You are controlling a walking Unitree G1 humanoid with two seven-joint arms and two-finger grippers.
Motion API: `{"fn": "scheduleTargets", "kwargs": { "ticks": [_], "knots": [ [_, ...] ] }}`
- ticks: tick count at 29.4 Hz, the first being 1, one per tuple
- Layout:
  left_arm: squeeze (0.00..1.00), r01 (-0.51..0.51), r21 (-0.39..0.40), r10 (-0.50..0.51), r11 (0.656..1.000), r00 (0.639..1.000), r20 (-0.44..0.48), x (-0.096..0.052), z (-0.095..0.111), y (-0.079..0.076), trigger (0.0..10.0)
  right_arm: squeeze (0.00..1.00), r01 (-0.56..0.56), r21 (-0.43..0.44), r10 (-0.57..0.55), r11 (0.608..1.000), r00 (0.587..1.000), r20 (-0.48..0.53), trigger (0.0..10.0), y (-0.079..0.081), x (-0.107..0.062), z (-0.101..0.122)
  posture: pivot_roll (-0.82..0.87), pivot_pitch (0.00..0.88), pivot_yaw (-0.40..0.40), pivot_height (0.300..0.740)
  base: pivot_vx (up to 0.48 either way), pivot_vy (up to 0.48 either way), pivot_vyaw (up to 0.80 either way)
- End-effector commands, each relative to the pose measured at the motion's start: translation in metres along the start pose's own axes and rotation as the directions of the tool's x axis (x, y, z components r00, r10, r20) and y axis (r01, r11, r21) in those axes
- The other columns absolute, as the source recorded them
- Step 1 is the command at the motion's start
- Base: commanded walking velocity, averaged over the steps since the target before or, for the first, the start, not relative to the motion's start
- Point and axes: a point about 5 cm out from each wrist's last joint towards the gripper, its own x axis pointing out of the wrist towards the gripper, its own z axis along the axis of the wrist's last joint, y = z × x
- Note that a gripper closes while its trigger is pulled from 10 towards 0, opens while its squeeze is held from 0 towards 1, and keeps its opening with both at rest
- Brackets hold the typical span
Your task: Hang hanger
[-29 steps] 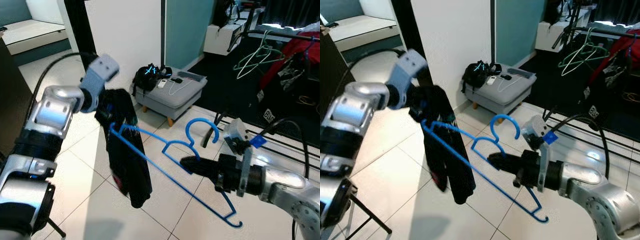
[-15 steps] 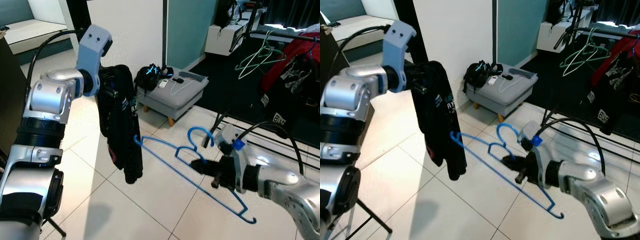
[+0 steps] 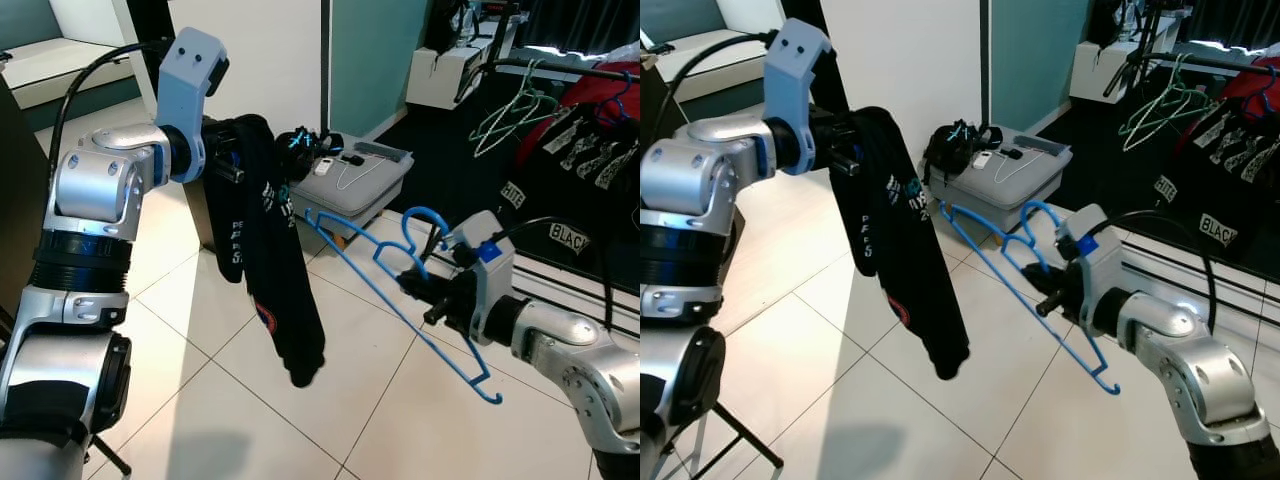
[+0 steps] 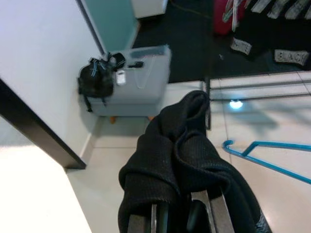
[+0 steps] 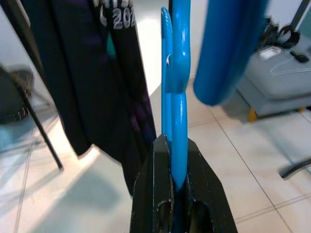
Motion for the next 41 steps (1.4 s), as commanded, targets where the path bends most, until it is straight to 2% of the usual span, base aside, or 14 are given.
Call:
{"fn": "scheduleTargets", "kwargs": {
  "ticks": [1, 3, 5, 7, 8, 10, 12, 14, 16, 17, 25, 35, 39, 41],
  "knots": [
    [0.0, -0.049, 0.003, 0.049, 0.999, 0.998, 0.042, -0.003, 0.011, 0.007, 10.0, 0.0, -0.001, 0.002, 0.001, 1.0, 1.0, 0.031, 10.0, -0.001, 0.0, 0.005, -0.01, 0.023, 0.059, 0.74, 0.0, 0.0, 0.0],
    [0.0, -0.123, -0.03, 0.125, 0.992, 0.991, 0.046, -0.002, 0.01, 0.015, 10.0, 0.0, -0.052, 0.041, 0.046, 0.998, 0.991, 0.125, 10.0, 0.003, -0.002, 0.017, -0.01, 0.024, 0.059, 0.74, 0.0, 0.0, 0.0],
    [0.0, -0.26, -0.173, 0.265, 0.95, 0.964, 0.002, 0.0, -0.003, 0.028, 10.0, 0.0, -0.292, 0.11, 0.226, 0.95, 0.887, 0.403, 10.0, 0.024, -0.013, 0.053, -0.01, 0.023, 0.061, 0.74, 0.0, 0.0, 0.0],
    [0.0, -0.26, -0.173, 0.265, 0.95, 0.964, 0.002, 0.0, -0.003, 0.028, 10.0, 0.0, -0.292, 0.11, 0.226, 0.95, 0.887, 0.403, 10.0, 0.024, -0.013, 0.053, -0.01, 0.023, 0.061, 0.74, 0.0, 0.0, 0.0],
    [0.0, -0.29, -0.227, 0.291, 0.93, 0.956, -0.032, 0.001, -0.01, 0.03, 10.0, 0.0, -0.383, 0.101, 0.299, 0.918, 0.837, 0.458, 10.0, 0.032, -0.018, 0.059, -0.01, 0.023, 0.06, 0.74, 0.0, 0.0, 0.0],
    [0.0, -0.303, -0.298, 0.292, 0.905, 0.953, -0.082, 0.004, -0.019, 0.025, 10.0, 0.0, -0.485, 0.067, 0.428, 0.872, 0.822, 0.377, 10.0, 0.049, -0.021, 0.047, -0.01, 0.023, 0.059, 0.74, 0.0, 0.0, 0.0],
    [0.0, -0.303, -0.298, 0.292, 0.905, 0.953, -0.082, 0.004, -0.019, 0.025, 10.0, 0.0, -0.485, 0.067, 0.428, 0.872, 0.822, 0.377, 10.0, 0.049, -0.021, 0.047, -0.01, 0.023, 0.059, 0.74, 0.0, 0.0, 0.0],
    [0.0, -0.302, -0.316, 0.282, 0.9, 0.953, -0.107, 0.005, -0.022, 0.017, 10.0, 0.0, -0.523, 0.056, 0.511, 0.85, 0.846, 0.151, 10.0, 0.062, -0.019, 0.017, -0.01, 0.025, 0.056, 0.74, 0.0, 0.0, 0.0],
    [0.0, -0.302, -0.316, 0.282, 0.9, 0.953, -0.107, 0.005, -0.022, 0.017, 10.0, 0.0, -0.523, 0.056, 0.511, 0.85, 0.846, 0.151, 10.0, 0.062, -0.019, 0.017, -0.01, 0.025, 0.056, 0.74, 0.0, 0.0, 0.0],
    [0.0, -0.298, -0.329, 0.277, 0.896, 0.954, -0.11, 0.006, -0.022, 0.013, 10.0, 0.0, -0.532, 0.052, 0.53, 0.845, 0.846, 0.049, 10.0, 0.066, -0.019, 0.002, 0.0, 0.025, 0.056, 0.74, 0.0, 0.0, 0.0],
    [0.0, -0.228, -0.448, 0.235, 0.864, 0.971, -0.04, 0.004, -0.006, -0.015, 10.0, 0.0, -0.359, -0.097, 0.335, 0.928, 0.921, -0.201, 10.0, 0.049, 0.003, -0.03, 0.0, 0.027, 0.052, 0.74, 0.0, 0.0, 0.0],
    [0.0, -0.257, -0.5, 0.267, 0.827, 0.962, -0.052, -0.003, -0.003, -0.028, 10.0, 0.0, -0.197, -0.254, 0.164, 0.947, 0.976, -0.147, 10.0, 0.032, 0.02, -0.021, 0.01, 0.026, 0.047, 0.74, 0.0, 0.0, 0.0],
    [0.0, -0.317, -0.437, 0.319, 0.842, 0.945, -0.072, -0.009, -0.01, -0.018, 10.0, 0.0, -0.121, -0.275, 0.101, 0.954, 0.991, -0.085, 10.0, 0.02, 0.018, -0.009, 0.01, 0.026, 0.047, 0.74, 0.0, 0.0, 0.0],
    [0.0, -0.392, -0.339, 0.389, 0.855, 0.918, -0.081, -0.016, -0.015, -0.009, 10.0, 0.0, -0.03, -0.284, 0.033, 0.958, 0.999, 0.007, 10.0, 0.009, 0.016, 0.003, 0.0, 0.025, 0.047, 0.74, 0.0, 0.0, 0.0]
  ]
}}
